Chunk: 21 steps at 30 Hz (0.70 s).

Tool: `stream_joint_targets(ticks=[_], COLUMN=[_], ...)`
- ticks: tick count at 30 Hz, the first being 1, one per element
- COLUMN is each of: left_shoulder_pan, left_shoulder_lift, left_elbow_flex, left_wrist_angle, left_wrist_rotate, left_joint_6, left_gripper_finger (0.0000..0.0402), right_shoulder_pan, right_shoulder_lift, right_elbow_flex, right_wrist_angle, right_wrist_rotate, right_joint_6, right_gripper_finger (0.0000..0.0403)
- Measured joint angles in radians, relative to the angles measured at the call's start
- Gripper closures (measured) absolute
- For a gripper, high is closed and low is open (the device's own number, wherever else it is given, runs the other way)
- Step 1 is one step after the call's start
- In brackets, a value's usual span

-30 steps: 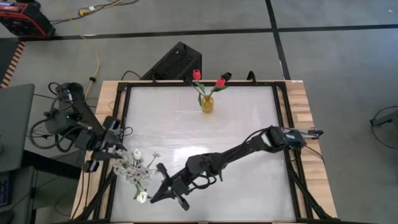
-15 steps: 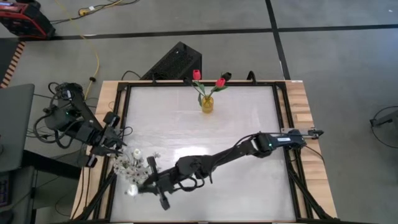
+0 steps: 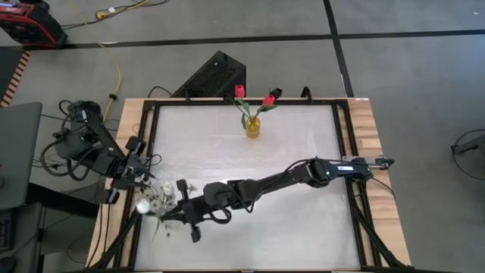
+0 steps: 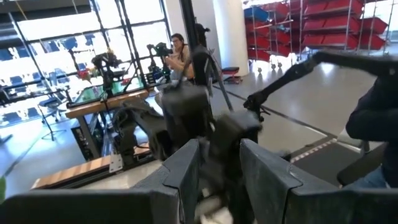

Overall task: Sort flowers into vase by color
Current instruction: Return to Home Position

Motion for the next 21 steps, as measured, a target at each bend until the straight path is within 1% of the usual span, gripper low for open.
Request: stream_joint_targets(ticks=[5,8,13,15,18,21], left_shoulder_pan=[0.000,0.000,0.002,0.015,0.048,0.091], left_shoulder_lift=[0.000,0.000,0.002,0.011,0.036,0.075], left_elbow_flex=[0.000,0.000,0.000,0.000,0.000,-0.001], left_wrist_angle=[-0.014,-0.014,-0.015,-0.012,-0.008,-0.008], left_wrist_rotate=[-0.001,-0.001,-0.002,-0.002,0.001,0.008], left_joint_6=[-0.001,0.012,0.047,0.057,0.071,0.094], left_gripper_finger=[0.0294,0.0294,0.0294,0.0294,0.0294,0.0294], right_shoulder_pan=[0.007,0.006,-0.004,-0.014,-0.035,-0.060], right_shoulder_lift=[-0.113,-0.187,-0.285,-0.333,-0.396,-0.445], right_elbow_flex=[0.004,0.005,0.003,0.003,-0.004,-0.036], right_wrist_angle=[-0.176,-0.335,-0.550,-0.672,-0.808,-0.887], right_wrist_rotate=[0.001,0.039,0.044,0.048,0.050,0.077], right_joint_6=[-0.057,-0.098,-0.108,-0.119,-0.111,-0.087], right_gripper_finger=[0.0383,0.0380,0.0377,0.0379,0.0381,0.0381])
